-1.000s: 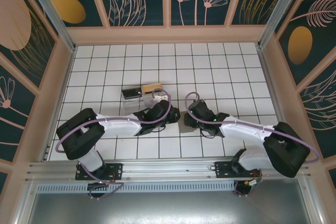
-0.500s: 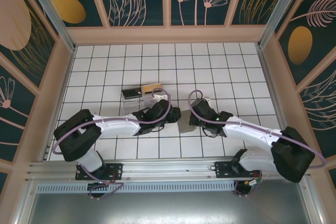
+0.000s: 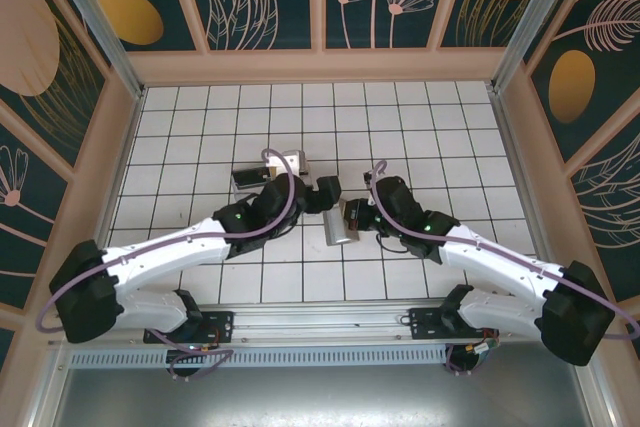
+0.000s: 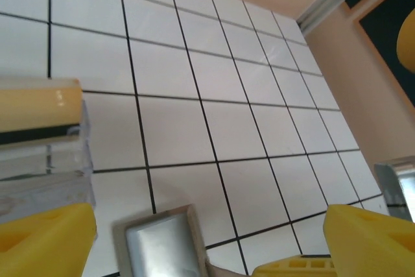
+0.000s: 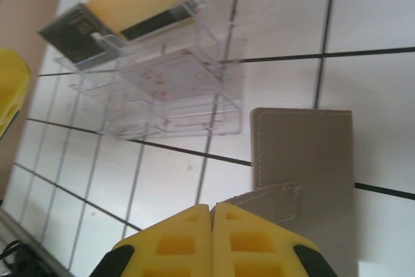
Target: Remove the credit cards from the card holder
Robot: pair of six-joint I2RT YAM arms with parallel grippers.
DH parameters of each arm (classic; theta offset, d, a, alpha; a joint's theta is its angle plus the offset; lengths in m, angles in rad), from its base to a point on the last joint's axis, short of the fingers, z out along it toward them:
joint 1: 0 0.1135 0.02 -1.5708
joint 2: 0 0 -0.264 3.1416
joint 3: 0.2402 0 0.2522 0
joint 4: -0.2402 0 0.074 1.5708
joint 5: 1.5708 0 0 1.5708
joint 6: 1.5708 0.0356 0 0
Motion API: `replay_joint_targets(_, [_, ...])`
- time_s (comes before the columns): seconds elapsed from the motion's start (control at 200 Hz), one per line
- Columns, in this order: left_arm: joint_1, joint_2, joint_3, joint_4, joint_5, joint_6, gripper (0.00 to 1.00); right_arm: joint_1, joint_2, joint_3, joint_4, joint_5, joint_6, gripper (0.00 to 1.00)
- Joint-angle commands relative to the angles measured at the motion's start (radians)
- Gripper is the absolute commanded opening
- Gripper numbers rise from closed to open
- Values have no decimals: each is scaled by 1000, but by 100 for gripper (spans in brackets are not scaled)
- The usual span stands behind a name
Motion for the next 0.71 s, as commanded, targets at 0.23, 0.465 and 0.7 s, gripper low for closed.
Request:
replay_joint_targets(0.23, [-1,-39,-41,-47,-49,27,81,-25,-19,-5,-19,97,40,0])
replay_joint_targets(0.465, [-1,51,-59,33,74,-7,74,-203,-74,-129,-180,193,40,2])
replay_joint_targets(0.7, [-1,167,-49,79,144,-31,65,-226,-73,-213,-21,73,-11,48])
